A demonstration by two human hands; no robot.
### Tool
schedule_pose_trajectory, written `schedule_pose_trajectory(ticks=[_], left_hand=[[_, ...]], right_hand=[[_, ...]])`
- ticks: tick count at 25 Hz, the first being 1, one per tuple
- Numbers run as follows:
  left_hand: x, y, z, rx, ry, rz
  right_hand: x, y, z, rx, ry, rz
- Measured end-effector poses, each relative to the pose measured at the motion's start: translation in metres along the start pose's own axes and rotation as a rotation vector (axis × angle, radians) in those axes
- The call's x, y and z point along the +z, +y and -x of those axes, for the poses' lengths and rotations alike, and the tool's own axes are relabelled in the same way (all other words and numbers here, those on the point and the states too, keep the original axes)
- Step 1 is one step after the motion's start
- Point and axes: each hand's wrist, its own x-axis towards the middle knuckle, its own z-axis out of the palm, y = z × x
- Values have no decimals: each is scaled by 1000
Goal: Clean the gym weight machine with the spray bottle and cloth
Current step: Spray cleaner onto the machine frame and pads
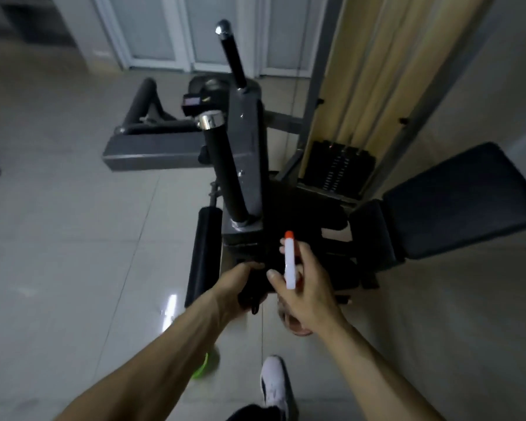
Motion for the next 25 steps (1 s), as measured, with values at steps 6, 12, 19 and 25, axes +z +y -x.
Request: schedule_pose_trajectory(ticks=[6, 12, 19, 25], left_hand=[[16, -22, -26, 99, 200, 268], [41, -56, -32, 318, 646, 512], [110, -38, -28, 540, 960, 224], [124, -23, -41, 729, 1024, 197]], right_hand=[[-44, 28, -63, -39, -93, 43], [-66, 66, -111, -144, -386, 36], [-100, 121, -151, -333, -579, 36], [-61, 152, -199, -547, -644, 154]])
